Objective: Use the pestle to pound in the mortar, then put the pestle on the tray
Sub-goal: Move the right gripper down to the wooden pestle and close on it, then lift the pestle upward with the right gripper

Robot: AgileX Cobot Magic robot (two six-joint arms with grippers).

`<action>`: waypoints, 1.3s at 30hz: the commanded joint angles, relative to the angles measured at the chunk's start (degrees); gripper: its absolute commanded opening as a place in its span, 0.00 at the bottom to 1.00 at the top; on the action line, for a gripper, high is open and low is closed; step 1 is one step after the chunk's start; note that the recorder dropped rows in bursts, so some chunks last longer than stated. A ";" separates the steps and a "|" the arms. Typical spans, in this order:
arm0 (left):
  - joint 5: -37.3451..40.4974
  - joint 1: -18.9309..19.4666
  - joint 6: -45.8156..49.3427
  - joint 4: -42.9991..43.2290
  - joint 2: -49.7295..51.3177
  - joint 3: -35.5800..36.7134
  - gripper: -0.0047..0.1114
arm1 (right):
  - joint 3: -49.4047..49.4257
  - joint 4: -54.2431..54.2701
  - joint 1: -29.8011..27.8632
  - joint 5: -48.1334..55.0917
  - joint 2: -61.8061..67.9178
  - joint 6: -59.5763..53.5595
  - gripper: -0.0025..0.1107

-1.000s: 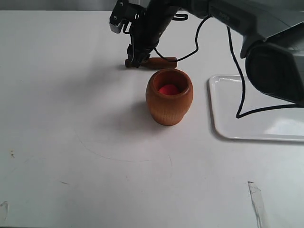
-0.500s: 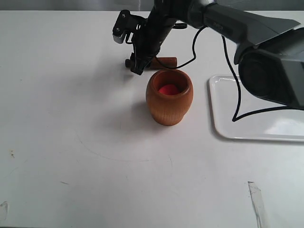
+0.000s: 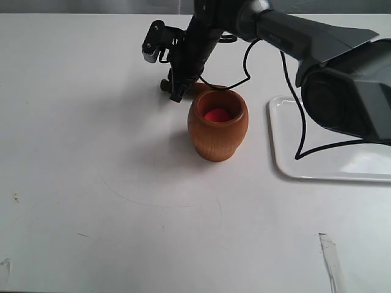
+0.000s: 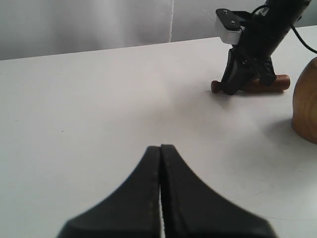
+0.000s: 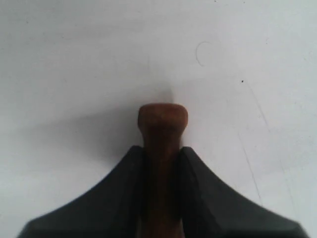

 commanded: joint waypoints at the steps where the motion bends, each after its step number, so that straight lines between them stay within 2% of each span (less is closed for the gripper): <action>1: -0.17 -0.44 -0.47 -0.42 -0.07 0.03 0.04 | 0.06 -7.43 1.07 -0.08 0.09 -0.04 0.02; 12: -0.17 -0.44 -0.47 -0.42 -0.07 0.03 0.04 | 0.06 -4.65 1.11 -9.25 -12.56 13.30 0.02; 24: -0.17 -0.44 -0.47 -0.42 -0.07 0.03 0.04 | 2.02 -3.92 1.55 1.46 -25.30 20.50 0.02; 27: -0.17 -0.44 -0.47 -0.42 -0.07 0.03 0.04 | 8.35 -4.53 2.38 -0.06 -29.96 20.50 0.02; 32: -0.17 -0.44 -0.47 -0.42 -0.07 0.03 0.04 | 26.47 -6.40 3.47 -11.91 -40.87 21.56 0.02; 35: -0.17 -0.44 -0.47 -0.42 -0.07 0.03 0.04 | 41.80 -5.48 3.72 -25.75 -49.44 22.18 0.02; 39: -0.17 -0.44 -0.47 -0.42 -0.07 0.03 0.04 | 63.07 -0.28 3.72 -52.45 -62.62 22.18 0.02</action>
